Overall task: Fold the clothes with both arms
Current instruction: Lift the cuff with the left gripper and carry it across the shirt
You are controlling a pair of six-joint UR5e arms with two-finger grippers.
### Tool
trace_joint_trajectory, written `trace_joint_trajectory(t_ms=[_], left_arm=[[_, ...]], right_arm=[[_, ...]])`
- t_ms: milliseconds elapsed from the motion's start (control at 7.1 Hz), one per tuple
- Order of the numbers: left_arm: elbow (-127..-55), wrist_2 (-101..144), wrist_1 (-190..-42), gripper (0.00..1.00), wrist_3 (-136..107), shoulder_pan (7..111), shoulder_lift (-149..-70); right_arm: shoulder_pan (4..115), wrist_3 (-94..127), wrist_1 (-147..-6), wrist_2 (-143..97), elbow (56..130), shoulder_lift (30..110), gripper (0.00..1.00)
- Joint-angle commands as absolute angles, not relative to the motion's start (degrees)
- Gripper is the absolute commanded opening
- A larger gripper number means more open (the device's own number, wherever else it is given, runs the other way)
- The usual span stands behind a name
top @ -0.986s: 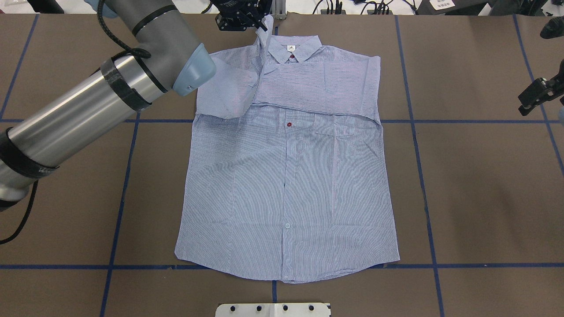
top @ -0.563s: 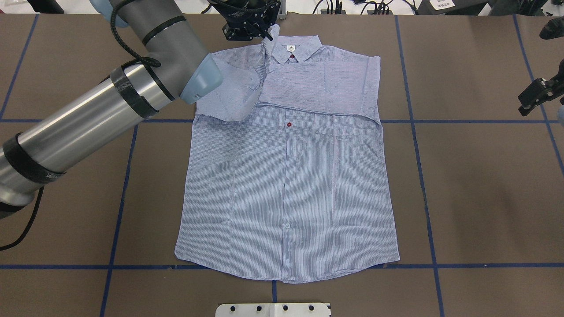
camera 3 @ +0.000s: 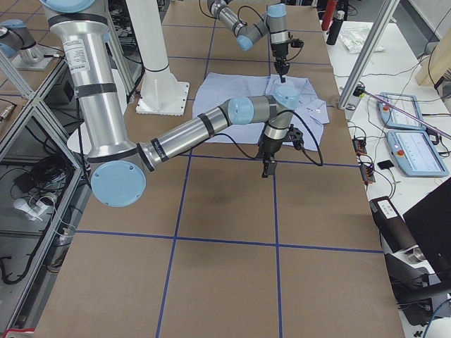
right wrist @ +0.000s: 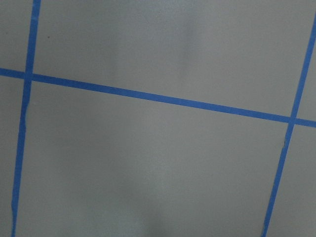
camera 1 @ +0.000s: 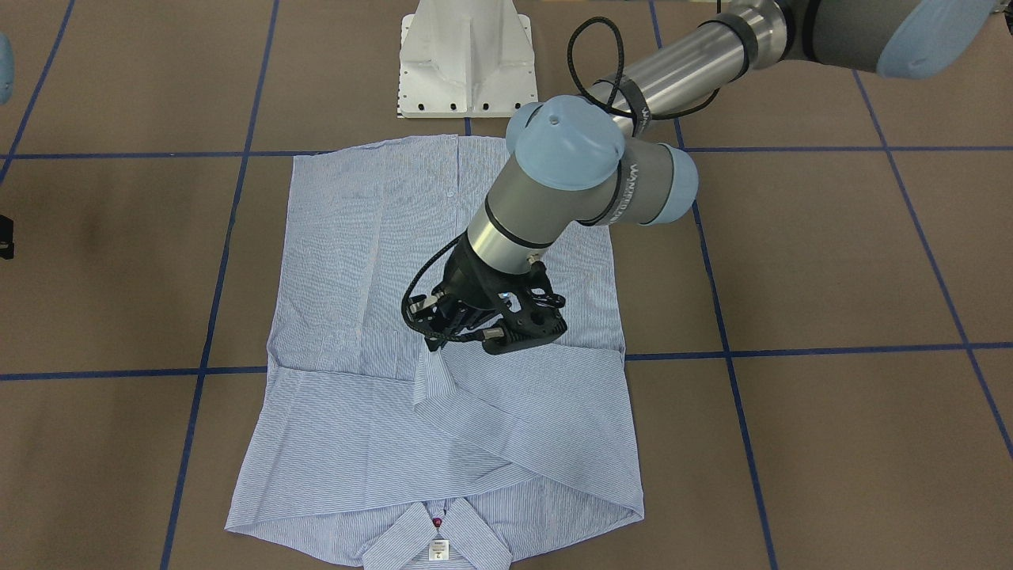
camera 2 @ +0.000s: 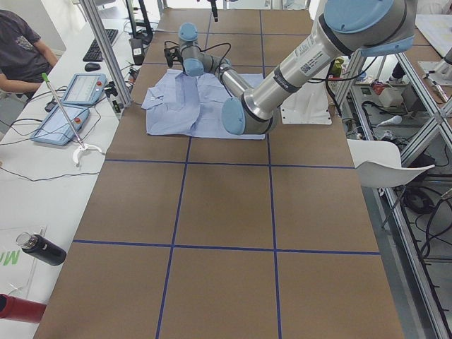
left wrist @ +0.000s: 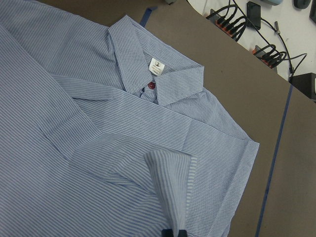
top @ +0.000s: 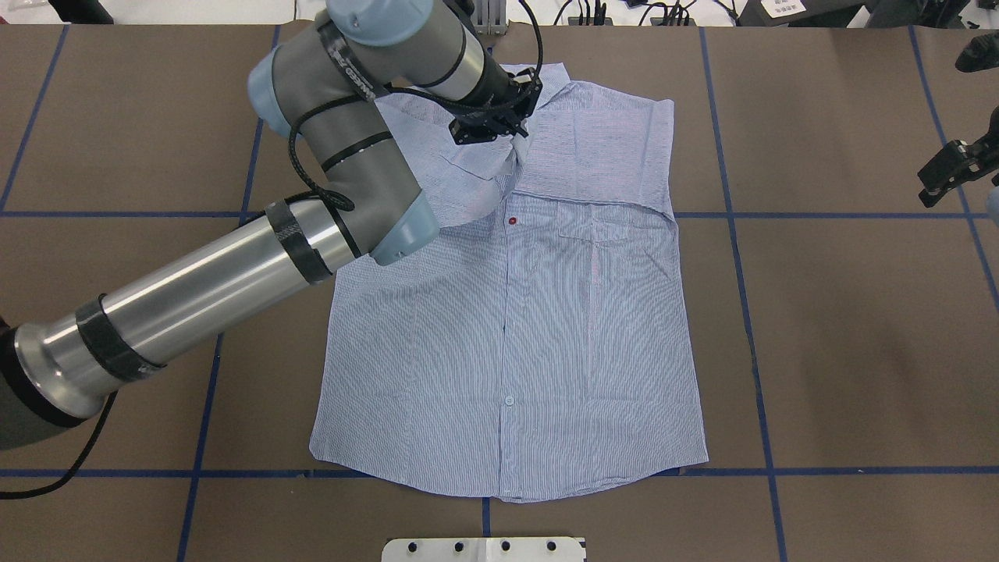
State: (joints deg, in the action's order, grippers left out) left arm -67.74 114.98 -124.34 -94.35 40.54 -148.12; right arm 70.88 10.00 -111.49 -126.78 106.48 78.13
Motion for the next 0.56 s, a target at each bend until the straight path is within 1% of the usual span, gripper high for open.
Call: trace_joint_trajectory(t_ms=[0, 141, 282, 422], left_arm=[[-65.4, 109.0, -126.5, 0.0, -94.6, 34.7, -148.3], [-60.3, 106.4, -131.6, 0.0, -94.5, 33.1, -149.2], [-55.9, 103.3, -133.7, 0.0, -94.0, 32.2, -151.1], [-55.4, 102.4, -134.2, 0.0, -94.0, 31.9, -151.5]], right_arm=[[70.8, 10.0, -111.0, -127.4, 106.0, 78.0, 1.0], [70.8, 10.1, -110.7, -127.5, 105.9, 78.0, 1.0], [70.8, 10.1, -110.7, -127.6, 105.9, 77.8, 1.0], [70.8, 10.1, -110.7, -127.6, 105.9, 77.5, 1.0]])
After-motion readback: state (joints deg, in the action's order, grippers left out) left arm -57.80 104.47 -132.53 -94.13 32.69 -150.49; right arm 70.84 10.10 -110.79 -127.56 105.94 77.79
